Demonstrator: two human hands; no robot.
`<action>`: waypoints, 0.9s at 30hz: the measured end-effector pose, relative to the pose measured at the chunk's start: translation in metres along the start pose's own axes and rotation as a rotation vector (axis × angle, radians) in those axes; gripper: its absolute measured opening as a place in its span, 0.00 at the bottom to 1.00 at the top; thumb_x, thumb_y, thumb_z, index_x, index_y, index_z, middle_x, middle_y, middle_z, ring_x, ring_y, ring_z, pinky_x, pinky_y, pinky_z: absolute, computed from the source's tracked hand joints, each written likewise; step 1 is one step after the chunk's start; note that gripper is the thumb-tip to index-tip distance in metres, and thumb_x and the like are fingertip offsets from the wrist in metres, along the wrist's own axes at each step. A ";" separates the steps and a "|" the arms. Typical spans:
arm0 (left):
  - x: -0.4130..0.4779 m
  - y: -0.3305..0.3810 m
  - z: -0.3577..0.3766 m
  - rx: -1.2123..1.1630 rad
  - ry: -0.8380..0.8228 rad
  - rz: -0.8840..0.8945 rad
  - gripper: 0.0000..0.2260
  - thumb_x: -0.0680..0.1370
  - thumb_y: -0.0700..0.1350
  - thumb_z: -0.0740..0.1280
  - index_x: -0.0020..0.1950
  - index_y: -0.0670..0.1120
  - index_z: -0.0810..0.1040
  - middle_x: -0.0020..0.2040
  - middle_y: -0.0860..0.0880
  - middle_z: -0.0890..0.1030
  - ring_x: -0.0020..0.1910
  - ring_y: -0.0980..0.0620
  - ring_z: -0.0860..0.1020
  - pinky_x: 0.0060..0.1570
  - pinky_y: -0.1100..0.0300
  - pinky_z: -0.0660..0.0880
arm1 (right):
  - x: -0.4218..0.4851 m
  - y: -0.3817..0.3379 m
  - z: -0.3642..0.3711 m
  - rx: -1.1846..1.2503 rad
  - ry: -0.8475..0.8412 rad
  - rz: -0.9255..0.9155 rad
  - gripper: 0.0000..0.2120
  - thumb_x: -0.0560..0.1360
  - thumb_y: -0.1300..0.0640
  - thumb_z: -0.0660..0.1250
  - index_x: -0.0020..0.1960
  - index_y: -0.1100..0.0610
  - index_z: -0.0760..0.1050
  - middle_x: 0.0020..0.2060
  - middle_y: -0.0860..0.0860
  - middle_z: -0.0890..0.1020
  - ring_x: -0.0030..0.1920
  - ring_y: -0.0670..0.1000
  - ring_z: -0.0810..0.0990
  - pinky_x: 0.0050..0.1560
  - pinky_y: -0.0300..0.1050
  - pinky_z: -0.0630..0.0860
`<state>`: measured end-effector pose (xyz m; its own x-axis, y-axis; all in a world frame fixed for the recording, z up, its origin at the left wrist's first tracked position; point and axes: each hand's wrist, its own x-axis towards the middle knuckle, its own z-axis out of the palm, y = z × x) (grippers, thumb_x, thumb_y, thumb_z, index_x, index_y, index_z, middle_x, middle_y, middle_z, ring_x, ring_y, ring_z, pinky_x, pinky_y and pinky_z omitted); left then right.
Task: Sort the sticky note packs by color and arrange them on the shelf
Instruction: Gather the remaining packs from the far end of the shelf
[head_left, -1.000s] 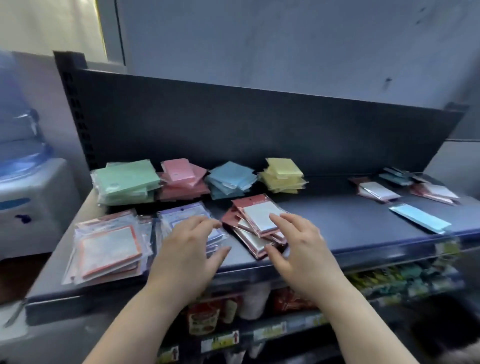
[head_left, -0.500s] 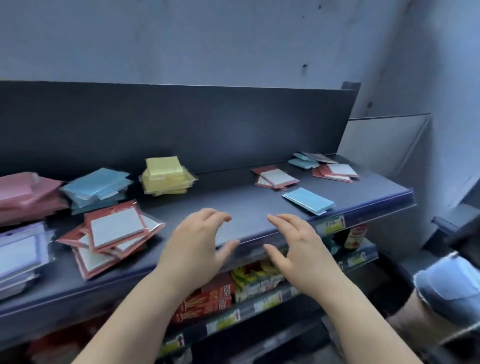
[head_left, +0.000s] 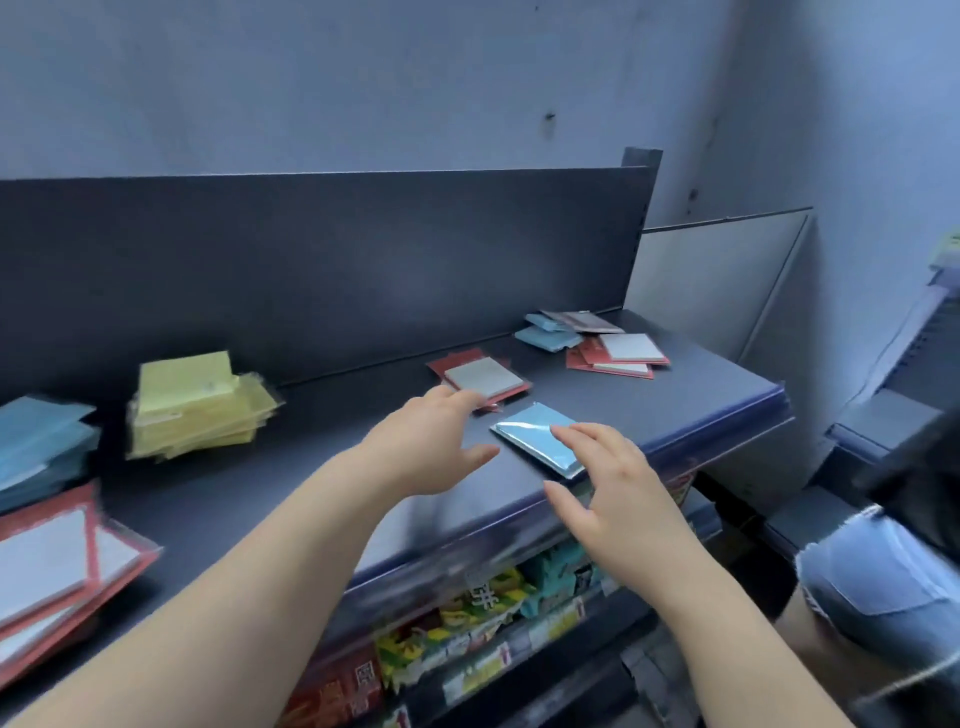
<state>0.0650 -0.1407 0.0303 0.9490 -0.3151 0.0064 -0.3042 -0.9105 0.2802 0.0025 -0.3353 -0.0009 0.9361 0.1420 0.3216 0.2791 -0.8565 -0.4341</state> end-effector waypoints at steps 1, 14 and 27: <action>0.018 -0.003 -0.001 0.010 -0.023 -0.002 0.26 0.78 0.59 0.61 0.74 0.54 0.61 0.72 0.51 0.65 0.66 0.48 0.69 0.63 0.51 0.69 | 0.008 0.005 0.000 -0.001 0.001 0.011 0.25 0.76 0.49 0.65 0.72 0.50 0.65 0.67 0.46 0.68 0.68 0.47 0.64 0.71 0.46 0.60; 0.154 -0.040 0.016 0.082 -0.273 -0.181 0.47 0.62 0.72 0.68 0.75 0.53 0.57 0.70 0.44 0.67 0.70 0.43 0.65 0.66 0.51 0.66 | 0.074 0.083 -0.010 -0.041 0.028 0.203 0.26 0.77 0.49 0.63 0.73 0.48 0.62 0.70 0.44 0.65 0.70 0.44 0.61 0.71 0.40 0.57; 0.165 -0.043 0.025 0.057 -0.208 -0.359 0.53 0.53 0.76 0.66 0.74 0.58 0.56 0.69 0.46 0.65 0.69 0.42 0.62 0.67 0.53 0.64 | 0.206 0.194 -0.024 -0.144 -0.191 0.159 0.36 0.74 0.45 0.67 0.76 0.53 0.56 0.75 0.49 0.58 0.74 0.50 0.58 0.72 0.49 0.59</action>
<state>0.2329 -0.1604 -0.0042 0.9606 -0.0175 -0.2772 0.0328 -0.9839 0.1755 0.2444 -0.4839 0.0009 0.9929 0.0795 0.0887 0.1051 -0.9353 -0.3378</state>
